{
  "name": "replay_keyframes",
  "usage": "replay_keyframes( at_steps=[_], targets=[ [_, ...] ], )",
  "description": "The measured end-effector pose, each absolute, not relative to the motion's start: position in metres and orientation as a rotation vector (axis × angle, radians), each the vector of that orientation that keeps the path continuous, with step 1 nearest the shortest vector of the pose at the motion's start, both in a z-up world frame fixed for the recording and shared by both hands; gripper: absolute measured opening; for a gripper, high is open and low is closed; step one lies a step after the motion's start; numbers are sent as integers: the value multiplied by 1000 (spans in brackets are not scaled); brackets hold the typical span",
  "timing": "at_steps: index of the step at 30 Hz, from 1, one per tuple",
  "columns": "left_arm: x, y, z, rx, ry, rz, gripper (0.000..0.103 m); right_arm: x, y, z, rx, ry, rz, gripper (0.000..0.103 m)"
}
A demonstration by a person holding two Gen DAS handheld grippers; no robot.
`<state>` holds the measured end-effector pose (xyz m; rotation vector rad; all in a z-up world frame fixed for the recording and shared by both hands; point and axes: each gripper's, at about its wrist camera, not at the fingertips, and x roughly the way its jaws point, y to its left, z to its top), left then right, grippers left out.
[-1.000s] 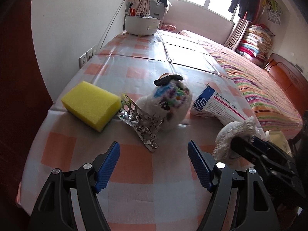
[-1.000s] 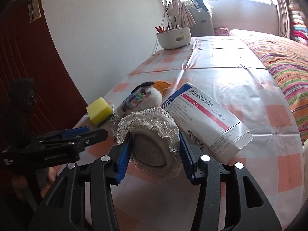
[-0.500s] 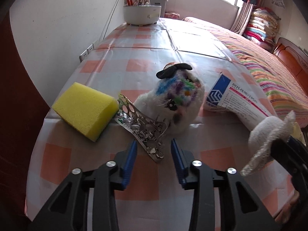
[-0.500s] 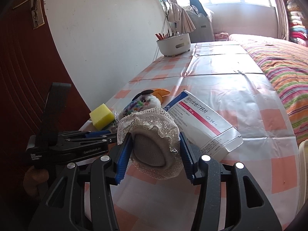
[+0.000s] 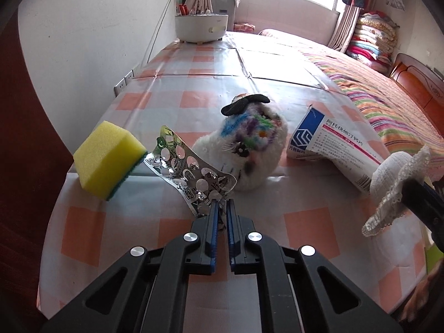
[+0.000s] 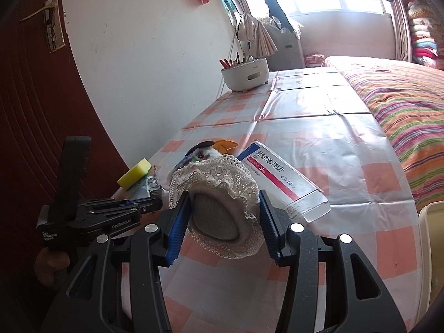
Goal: Collect trash
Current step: 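Grasp the silver blister pack with left tool while right tool grasps lace-trimmed item, then carry blister pack and lace item to the cream bin and open both tools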
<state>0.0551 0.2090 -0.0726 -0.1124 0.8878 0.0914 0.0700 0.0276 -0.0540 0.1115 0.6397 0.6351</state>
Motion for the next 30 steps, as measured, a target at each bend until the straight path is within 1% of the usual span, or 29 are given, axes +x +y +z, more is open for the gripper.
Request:
replay_keyframes(
  at_steps=[13, 30],
  targets=[
    [39, 190, -54, -135, 822, 21, 6, 69, 12, -50, 122, 612, 609, 47],
    [44, 136, -39, -112, 792, -97, 6, 66, -23, -46, 132, 588, 542, 47]
  ],
)
